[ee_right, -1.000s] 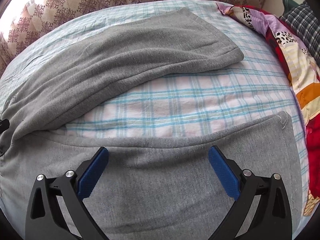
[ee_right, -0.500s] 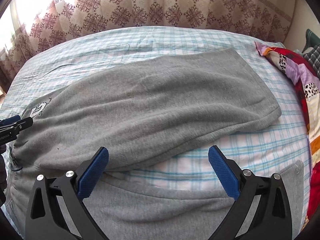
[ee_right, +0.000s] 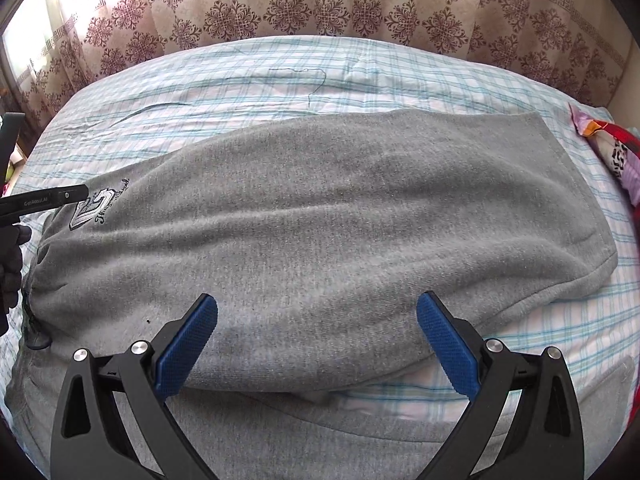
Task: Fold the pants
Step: 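Grasp the cuff of the logo leg with the left tool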
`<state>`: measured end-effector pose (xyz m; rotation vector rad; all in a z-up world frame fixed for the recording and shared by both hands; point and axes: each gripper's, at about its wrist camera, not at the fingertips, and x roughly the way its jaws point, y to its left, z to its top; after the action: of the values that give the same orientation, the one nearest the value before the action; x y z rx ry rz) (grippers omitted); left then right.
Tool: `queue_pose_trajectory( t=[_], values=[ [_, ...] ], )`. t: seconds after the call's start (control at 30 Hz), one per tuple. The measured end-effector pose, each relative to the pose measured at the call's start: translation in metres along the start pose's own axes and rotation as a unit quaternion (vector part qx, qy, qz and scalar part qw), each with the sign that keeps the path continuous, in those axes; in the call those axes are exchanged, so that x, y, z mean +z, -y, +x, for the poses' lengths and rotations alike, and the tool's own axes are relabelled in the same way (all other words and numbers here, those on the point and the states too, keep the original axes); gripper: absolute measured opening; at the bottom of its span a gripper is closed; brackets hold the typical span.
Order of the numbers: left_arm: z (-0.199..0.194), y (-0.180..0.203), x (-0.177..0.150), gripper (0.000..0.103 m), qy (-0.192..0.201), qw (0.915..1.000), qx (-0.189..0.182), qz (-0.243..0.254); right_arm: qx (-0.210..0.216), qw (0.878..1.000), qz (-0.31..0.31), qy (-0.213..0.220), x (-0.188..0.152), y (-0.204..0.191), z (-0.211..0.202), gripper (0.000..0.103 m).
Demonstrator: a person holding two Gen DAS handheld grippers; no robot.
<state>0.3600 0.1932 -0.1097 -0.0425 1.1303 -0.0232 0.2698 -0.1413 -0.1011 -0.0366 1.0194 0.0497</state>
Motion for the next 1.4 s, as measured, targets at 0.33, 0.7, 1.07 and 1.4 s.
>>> queue_pose_trajectory(
  t=[0.33, 0.7, 1.07, 1.4],
  values=[
    [0.02, -0.009, 0.008, 0.065, -0.016, 0.9964, -0.072, 0.042, -0.001, 1.0, -0.001, -0.012, -0.001, -0.002, 0.013, 0.098],
    [-0.044, 0.029, -0.024, 0.005, 0.027, 0.9905, -0.109, 0.079, -0.014, 0.999, 0.03, 0.01, 0.012, 0.023, 0.0, 0.098],
    [-0.114, 0.051, -0.08, 0.005, 0.05, 0.9734, -0.179, 0.134, -0.05, 0.985, 0.164, 0.034, 0.079, 0.134, 0.006, 0.098],
    [-0.124, 0.05, -0.125, 0.005, 0.024, 0.9643, -0.216, 0.152, -0.062, 0.958, 0.279, 0.023, 0.141, 0.229, 0.049, 0.098]
  ],
)
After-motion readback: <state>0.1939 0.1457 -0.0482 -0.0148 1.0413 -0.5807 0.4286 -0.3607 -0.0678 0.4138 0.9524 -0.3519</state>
